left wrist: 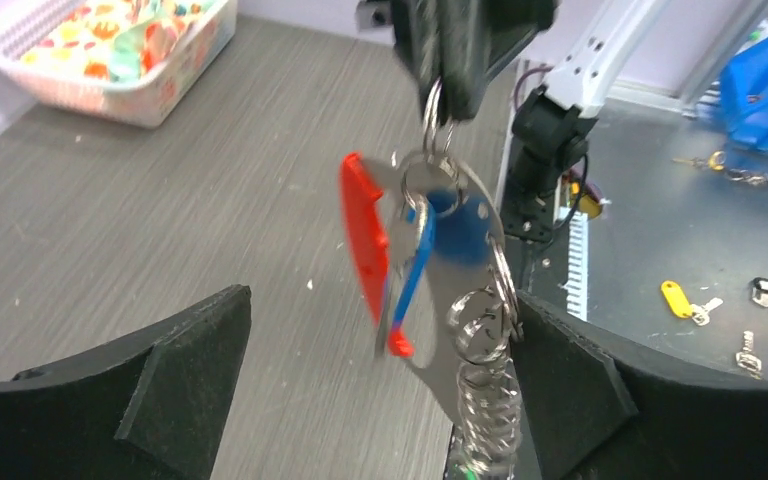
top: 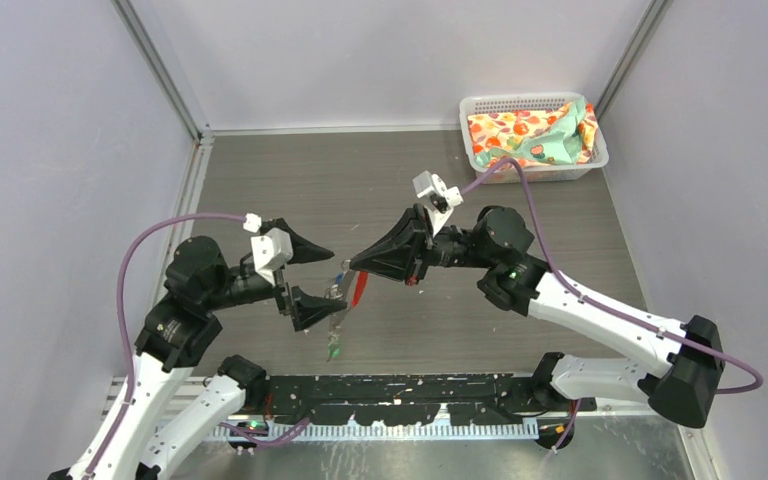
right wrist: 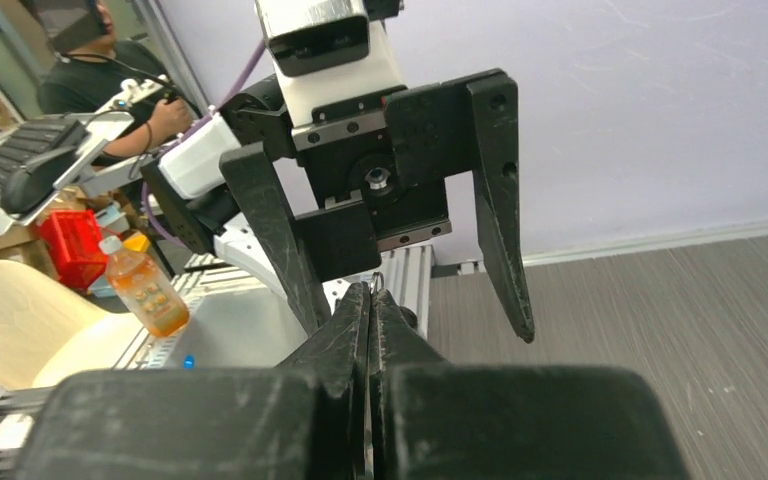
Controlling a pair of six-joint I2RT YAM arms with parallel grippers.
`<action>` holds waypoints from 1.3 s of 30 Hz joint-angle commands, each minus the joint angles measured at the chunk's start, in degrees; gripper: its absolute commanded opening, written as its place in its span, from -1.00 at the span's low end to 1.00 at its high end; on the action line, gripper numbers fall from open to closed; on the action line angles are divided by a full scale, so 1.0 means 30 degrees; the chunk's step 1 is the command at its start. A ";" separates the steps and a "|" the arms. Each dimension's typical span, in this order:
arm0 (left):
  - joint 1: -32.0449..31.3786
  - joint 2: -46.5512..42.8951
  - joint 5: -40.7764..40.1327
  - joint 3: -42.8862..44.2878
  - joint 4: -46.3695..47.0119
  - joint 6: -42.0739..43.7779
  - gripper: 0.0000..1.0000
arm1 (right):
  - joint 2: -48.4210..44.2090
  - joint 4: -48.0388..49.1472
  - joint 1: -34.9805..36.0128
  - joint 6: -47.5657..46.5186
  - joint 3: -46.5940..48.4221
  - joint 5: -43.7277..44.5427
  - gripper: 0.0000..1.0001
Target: Put the keys on the keyring
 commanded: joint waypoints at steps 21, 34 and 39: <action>0.5493 0.8598 -1.5953 0.2964 -0.9313 0.2754 0.99 | 0.6044 -0.1872 -0.2872 -0.3941 -0.0817 0.4110 -0.97; 0.6861 1.0426 -1.5252 0.2019 -0.7020 0.4426 0.99 | 1.0291 -0.4684 -0.6041 -0.3550 -0.0115 0.6911 -0.60; 0.6963 1.0185 -1.4906 0.0649 -0.4861 0.4463 1.00 | 0.8359 -0.6452 -0.6349 -0.4477 -0.1703 0.8664 0.95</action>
